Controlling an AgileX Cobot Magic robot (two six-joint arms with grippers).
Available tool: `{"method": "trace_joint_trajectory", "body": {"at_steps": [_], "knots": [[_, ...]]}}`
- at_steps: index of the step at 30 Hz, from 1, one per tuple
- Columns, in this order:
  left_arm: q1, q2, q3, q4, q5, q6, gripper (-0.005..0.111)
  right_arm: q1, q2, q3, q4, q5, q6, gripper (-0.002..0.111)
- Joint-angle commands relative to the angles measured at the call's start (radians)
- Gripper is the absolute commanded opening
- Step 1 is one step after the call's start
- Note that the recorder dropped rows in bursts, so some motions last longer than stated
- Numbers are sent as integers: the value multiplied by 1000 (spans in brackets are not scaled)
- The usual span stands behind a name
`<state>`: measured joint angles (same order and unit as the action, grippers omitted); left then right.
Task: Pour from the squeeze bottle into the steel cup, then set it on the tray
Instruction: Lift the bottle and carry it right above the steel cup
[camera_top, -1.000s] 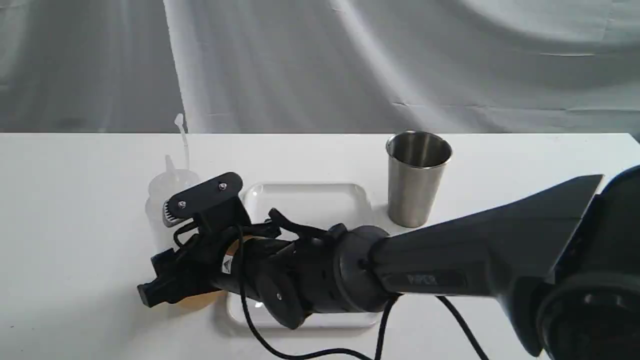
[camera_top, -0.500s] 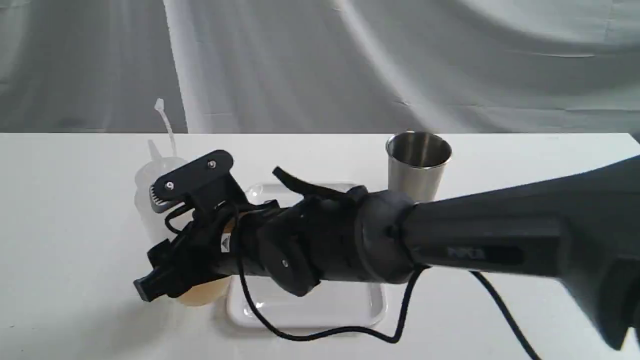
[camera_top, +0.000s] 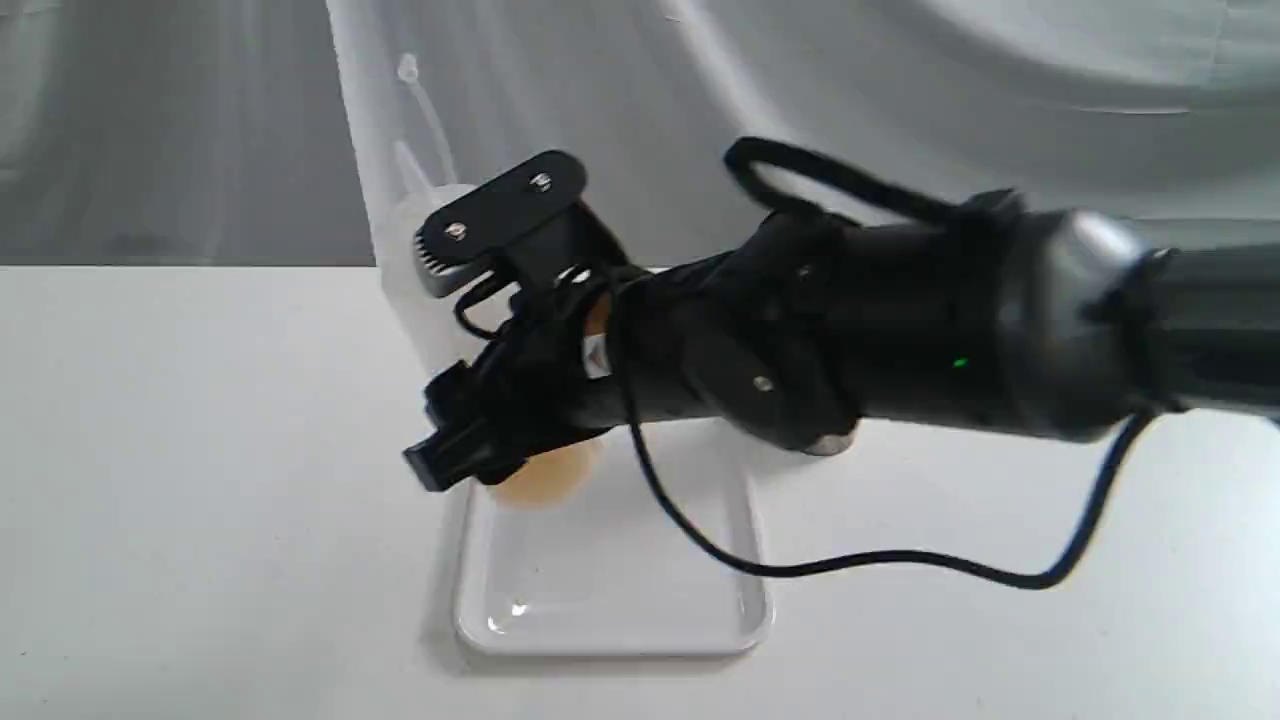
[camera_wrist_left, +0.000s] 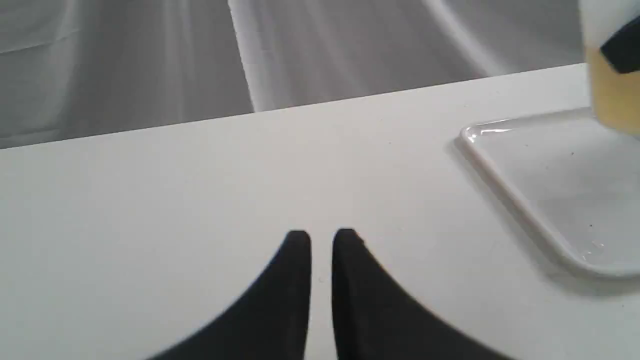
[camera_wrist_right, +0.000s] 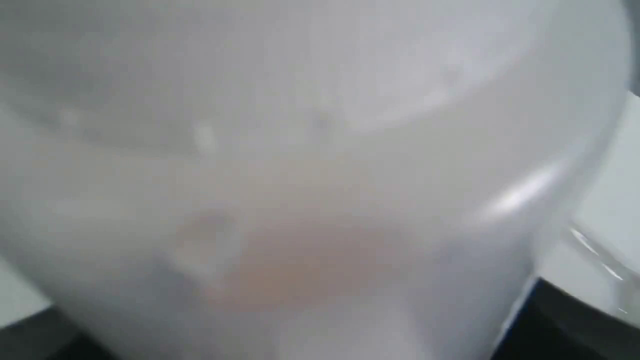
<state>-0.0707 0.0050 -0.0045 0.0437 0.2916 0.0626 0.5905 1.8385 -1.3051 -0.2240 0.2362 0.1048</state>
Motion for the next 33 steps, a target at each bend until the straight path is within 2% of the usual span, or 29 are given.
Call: {"method": "trace_joint_trajectory", "body": {"at_steps": [1, 14, 21, 26, 33], "knots": [[-3, -5, 4, 1, -7, -2, 8, -53, -89, 35, -105, 85, 55, 44], [-3, -5, 4, 1, -7, -2, 8, -375, -420, 270, -336, 143, 196, 44], [-3, -5, 4, 1, -7, -2, 8, -546, -426, 320, -404, 135, 198, 44], [-3, -5, 4, 1, -7, -2, 8, -599, -344, 321, -461, 110, 255, 44], [-3, -5, 4, 1, -7, -2, 8, -601, -221, 301, -573, 57, 264, 44]]}}
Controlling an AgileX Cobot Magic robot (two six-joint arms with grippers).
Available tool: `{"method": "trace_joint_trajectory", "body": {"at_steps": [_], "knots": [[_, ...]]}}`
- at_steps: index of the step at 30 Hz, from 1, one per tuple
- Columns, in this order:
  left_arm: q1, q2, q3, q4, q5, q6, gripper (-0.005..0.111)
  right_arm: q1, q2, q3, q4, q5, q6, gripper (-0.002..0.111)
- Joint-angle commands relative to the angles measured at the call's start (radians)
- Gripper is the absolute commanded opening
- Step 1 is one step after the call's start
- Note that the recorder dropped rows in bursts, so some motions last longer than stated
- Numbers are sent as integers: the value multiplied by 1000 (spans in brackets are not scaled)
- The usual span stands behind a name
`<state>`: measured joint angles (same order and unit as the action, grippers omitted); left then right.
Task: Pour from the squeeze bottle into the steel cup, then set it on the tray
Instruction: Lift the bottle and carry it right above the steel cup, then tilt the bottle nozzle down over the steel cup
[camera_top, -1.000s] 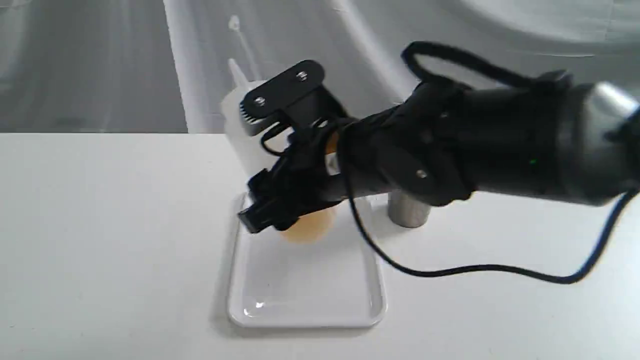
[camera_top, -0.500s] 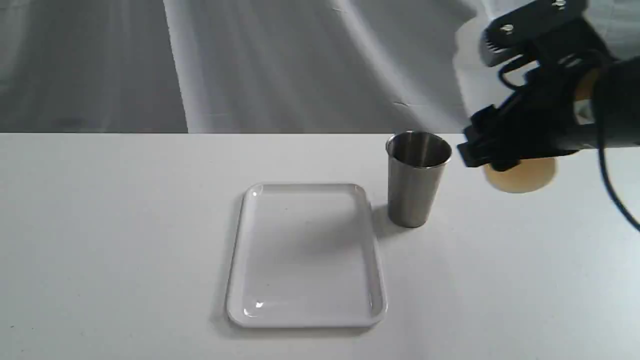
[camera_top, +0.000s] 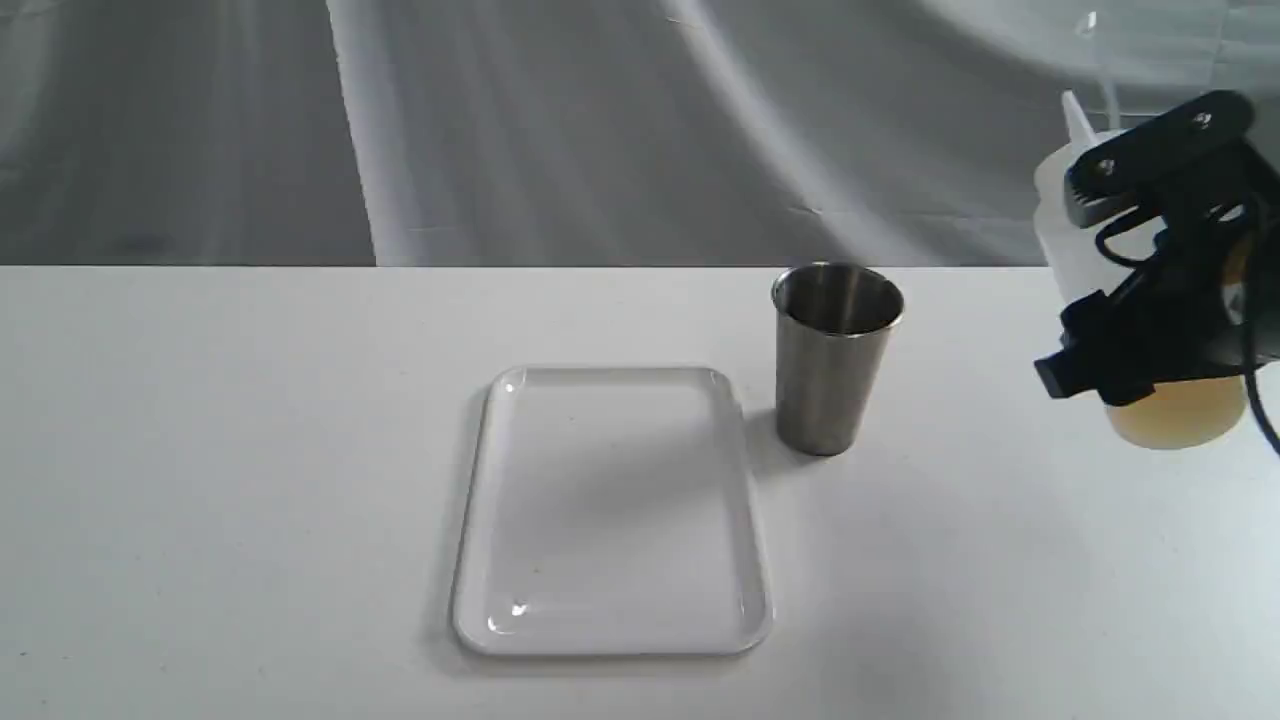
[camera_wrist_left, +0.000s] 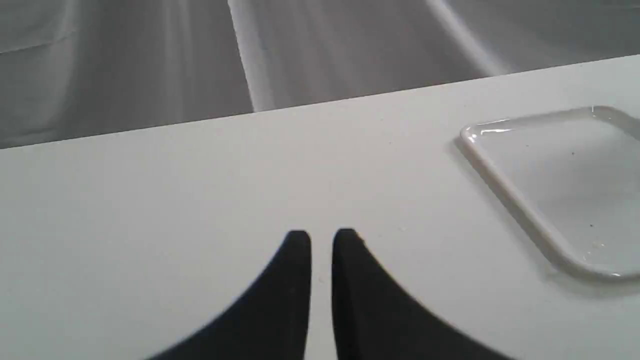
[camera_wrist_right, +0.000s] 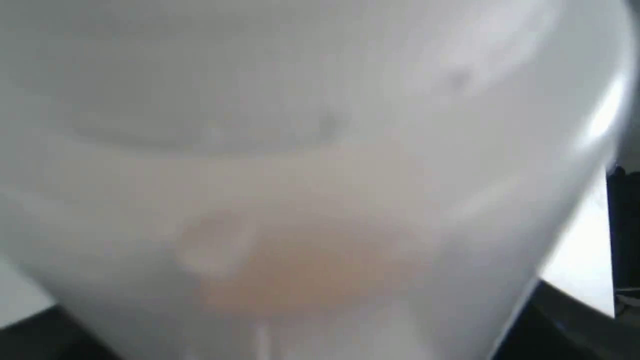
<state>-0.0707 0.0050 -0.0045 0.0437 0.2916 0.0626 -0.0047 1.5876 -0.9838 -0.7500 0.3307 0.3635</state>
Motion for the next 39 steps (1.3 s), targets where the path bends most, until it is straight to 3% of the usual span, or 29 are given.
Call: {"method": "trace_joint_trajectory", "body": {"at_steps": [1, 13, 23, 39], "knots": [[-3, -5, 4, 1, -7, -2, 8, -5, 46, -38, -49, -30, 8, 44], [-3, -5, 4, 1, -7, -2, 8, 38, 132, -177, -290, 80, 10, 44], [-3, -5, 4, 1, -7, -2, 8, 133, 286, -345, -469, 369, 0, 44], [-3, -5, 4, 1, -7, -2, 8, 179, 301, -355, -651, 385, 4, 44]]}}
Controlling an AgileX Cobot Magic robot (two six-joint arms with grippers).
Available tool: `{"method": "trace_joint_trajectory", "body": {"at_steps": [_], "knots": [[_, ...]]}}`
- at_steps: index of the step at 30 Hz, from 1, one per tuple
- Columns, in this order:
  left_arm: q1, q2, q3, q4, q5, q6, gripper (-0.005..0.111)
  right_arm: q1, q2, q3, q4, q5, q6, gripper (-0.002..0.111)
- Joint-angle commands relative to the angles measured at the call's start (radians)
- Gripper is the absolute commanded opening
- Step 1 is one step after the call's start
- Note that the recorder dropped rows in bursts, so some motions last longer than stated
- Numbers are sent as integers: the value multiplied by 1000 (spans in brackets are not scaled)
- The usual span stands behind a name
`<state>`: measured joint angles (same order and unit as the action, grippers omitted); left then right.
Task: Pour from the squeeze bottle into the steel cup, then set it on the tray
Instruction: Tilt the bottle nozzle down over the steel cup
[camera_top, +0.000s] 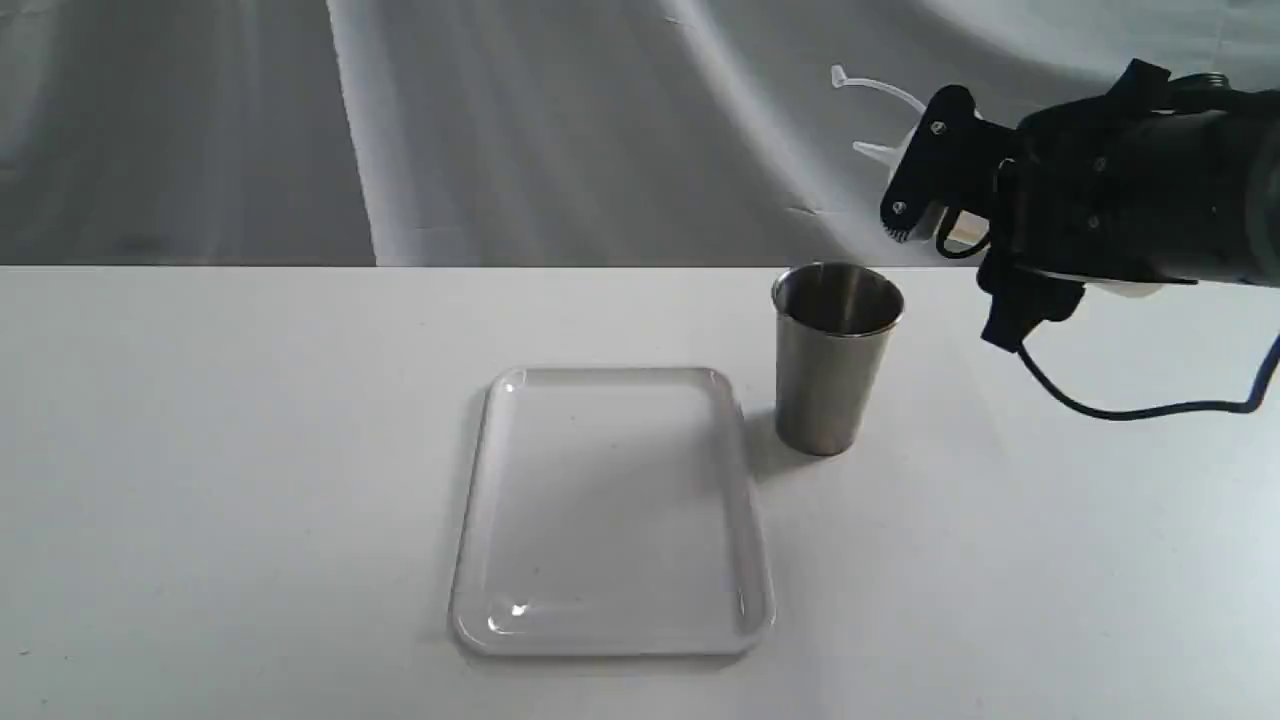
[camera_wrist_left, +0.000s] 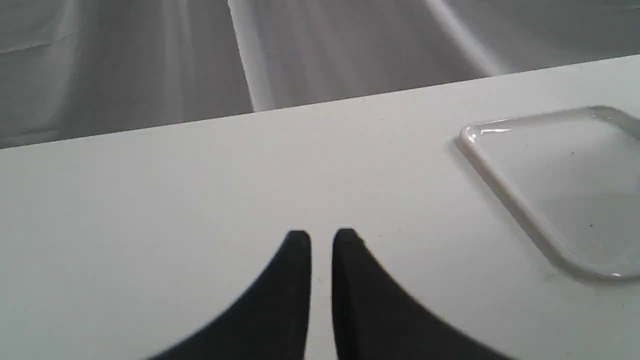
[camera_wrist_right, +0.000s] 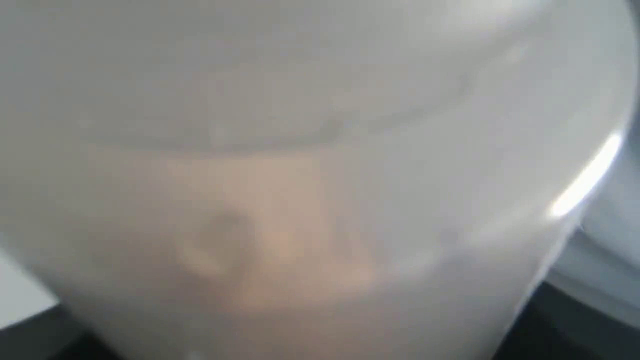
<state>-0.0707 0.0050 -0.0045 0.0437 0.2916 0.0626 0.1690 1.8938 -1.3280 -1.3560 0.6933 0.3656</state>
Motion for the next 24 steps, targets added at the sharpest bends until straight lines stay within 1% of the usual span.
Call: {"method": "trace_joint_trajectory", "body": {"at_steps": [1, 8, 24], "knots": [[-3, -5, 4, 1, -7, -2, 8, 7, -4, -11, -54, 34, 2, 44], [-3, -5, 4, 1, -7, -2, 8, 7, -2, -11, -95, 93, 2, 44], [-3, -5, 4, 1, -7, -2, 8, 19, -2, -11, -173, 147, 0, 44]]}}
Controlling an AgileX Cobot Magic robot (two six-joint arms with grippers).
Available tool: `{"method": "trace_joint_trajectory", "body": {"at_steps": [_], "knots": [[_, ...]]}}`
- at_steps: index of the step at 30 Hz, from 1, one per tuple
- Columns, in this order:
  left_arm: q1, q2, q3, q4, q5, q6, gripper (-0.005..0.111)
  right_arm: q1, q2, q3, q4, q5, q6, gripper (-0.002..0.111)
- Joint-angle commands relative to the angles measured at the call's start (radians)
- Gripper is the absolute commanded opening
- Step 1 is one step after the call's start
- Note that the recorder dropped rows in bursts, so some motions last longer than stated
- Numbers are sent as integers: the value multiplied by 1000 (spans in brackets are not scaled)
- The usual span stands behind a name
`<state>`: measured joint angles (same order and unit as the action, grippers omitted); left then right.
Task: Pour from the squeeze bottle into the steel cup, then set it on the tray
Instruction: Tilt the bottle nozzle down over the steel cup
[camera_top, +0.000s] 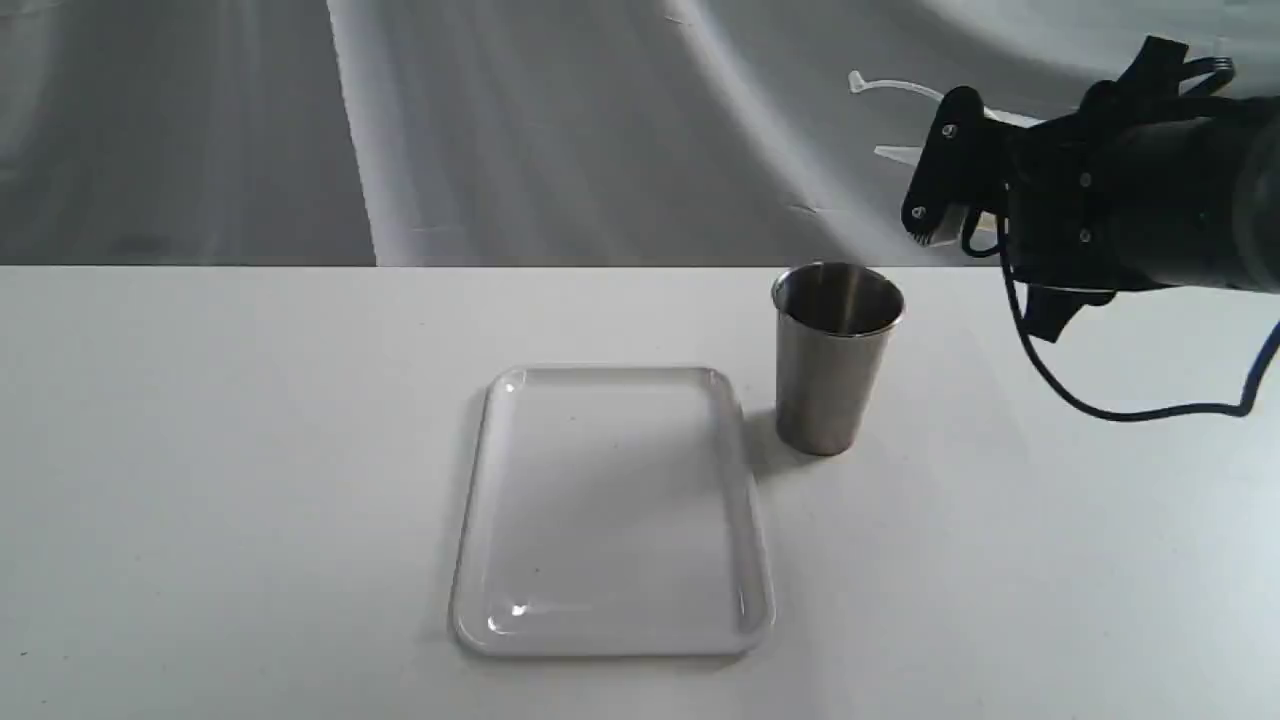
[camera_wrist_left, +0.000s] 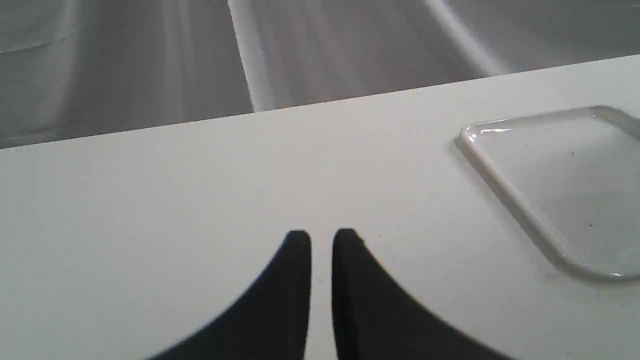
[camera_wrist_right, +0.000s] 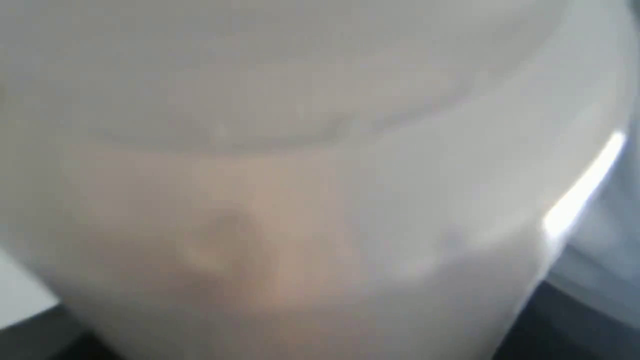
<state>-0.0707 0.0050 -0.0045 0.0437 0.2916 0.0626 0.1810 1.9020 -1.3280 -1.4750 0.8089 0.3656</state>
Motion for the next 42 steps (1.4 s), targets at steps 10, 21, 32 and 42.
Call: {"method": "trace_joint_trajectory", "body": {"at_steps": [10, 21, 32, 42], "knots": [[-3, -5, 4, 1, -7, -2, 8, 14, 41, -11, -91, 128, -21, 44], [-3, -5, 4, 1, -7, -2, 8, 49, 76, -11, -121, 143, -55, 44], [-3, -5, 4, 1, -7, -2, 8, 51, 80, -11, -141, 145, -133, 44], [-3, -5, 4, 1, -7, -2, 8, 51, 80, -11, -172, 164, -183, 44]]}}
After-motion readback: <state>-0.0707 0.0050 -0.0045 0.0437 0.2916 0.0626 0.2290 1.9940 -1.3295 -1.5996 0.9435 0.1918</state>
